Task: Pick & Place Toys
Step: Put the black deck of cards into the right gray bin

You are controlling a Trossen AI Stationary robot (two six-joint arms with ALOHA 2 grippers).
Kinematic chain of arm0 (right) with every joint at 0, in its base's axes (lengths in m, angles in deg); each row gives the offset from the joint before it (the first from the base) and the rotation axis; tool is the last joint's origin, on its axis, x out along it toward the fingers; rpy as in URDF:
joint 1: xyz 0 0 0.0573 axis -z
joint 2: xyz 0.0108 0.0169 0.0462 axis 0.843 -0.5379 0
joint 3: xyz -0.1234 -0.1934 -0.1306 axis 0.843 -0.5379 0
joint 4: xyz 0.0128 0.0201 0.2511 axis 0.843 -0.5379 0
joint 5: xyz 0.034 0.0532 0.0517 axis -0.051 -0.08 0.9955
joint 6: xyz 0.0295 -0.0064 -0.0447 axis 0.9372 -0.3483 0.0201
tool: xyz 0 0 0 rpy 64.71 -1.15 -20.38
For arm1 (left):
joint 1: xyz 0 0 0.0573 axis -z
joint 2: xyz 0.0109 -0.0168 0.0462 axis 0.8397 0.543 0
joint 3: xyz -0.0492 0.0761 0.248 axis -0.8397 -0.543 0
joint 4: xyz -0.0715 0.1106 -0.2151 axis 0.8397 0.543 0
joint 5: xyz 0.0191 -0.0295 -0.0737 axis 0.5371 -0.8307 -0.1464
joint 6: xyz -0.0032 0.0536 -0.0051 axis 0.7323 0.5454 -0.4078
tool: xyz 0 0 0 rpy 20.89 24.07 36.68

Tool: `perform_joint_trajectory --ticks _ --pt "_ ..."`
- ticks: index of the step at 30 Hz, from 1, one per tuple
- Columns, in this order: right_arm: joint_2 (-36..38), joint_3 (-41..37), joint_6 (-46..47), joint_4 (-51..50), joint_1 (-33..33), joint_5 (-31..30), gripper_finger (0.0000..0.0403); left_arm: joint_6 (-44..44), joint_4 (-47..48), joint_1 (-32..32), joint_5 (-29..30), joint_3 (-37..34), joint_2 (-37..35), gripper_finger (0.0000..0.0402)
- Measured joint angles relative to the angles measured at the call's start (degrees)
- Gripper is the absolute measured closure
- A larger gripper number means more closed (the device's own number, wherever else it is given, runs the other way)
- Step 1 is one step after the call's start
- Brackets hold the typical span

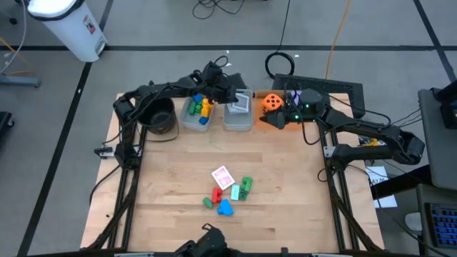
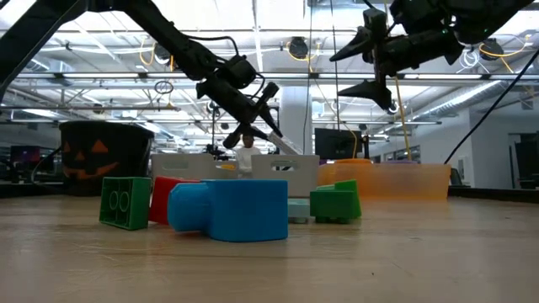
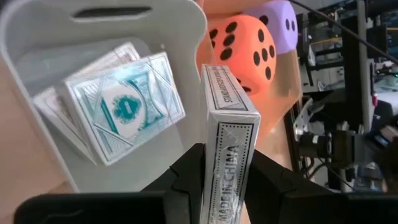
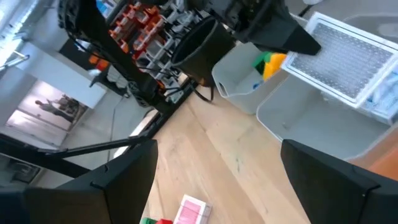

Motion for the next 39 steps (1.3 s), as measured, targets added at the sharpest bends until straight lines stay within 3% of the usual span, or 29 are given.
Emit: perform_joint_trajectory --ticks 39 --pt "0.02 0.00 0.70 0.54 -0.61 0.02 0.0074 -7.51 -4.25 0.49 4.58 0.00 1.86 0.0309"
